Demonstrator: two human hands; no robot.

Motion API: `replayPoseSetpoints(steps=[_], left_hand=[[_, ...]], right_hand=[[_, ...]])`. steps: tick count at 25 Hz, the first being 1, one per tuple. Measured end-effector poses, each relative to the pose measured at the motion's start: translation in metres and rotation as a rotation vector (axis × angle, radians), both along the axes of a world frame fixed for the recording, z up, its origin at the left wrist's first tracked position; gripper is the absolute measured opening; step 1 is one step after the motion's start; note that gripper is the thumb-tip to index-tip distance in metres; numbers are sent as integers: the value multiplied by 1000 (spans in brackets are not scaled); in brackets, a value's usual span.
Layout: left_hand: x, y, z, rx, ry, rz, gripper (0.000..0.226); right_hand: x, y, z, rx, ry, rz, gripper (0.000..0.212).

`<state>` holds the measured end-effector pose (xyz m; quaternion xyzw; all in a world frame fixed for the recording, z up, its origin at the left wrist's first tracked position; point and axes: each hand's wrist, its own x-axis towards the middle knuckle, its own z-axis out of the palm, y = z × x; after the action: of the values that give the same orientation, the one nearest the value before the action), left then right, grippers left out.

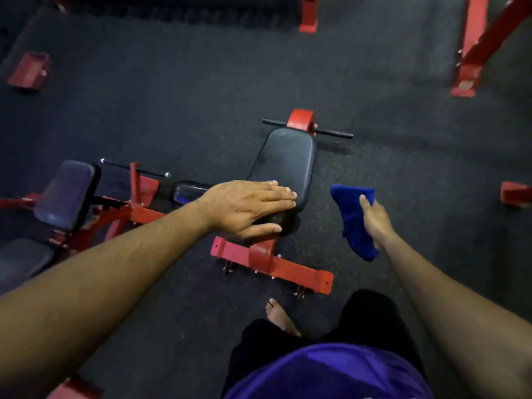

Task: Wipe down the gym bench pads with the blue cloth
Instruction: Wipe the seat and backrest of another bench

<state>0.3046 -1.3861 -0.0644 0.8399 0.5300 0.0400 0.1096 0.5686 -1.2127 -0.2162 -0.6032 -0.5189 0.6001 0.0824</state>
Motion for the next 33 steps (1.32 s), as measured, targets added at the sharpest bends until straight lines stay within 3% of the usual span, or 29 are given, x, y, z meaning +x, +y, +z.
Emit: replayPoseSetpoints(steps=[6, 15, 26, 31, 33], left_hand=[[4, -8, 1, 33, 79, 279, 69], [41, -14, 11, 6, 193, 944, 56], [36, -17, -4, 11, 190, 999, 57], [28, -14, 5, -182, 120, 1040, 58], [31, -2, 9, -290, 130, 1169, 60]], right_hand=[[-14, 2, 18, -33, 109, 157, 37], [-17, 94, 21, -43, 66, 708, 40], [-99, 73, -63, -119, -11, 765, 46], [-191, 59, -87, -172, -45, 988, 47], [-217, 54, -96, -208, -45, 1004, 47]])
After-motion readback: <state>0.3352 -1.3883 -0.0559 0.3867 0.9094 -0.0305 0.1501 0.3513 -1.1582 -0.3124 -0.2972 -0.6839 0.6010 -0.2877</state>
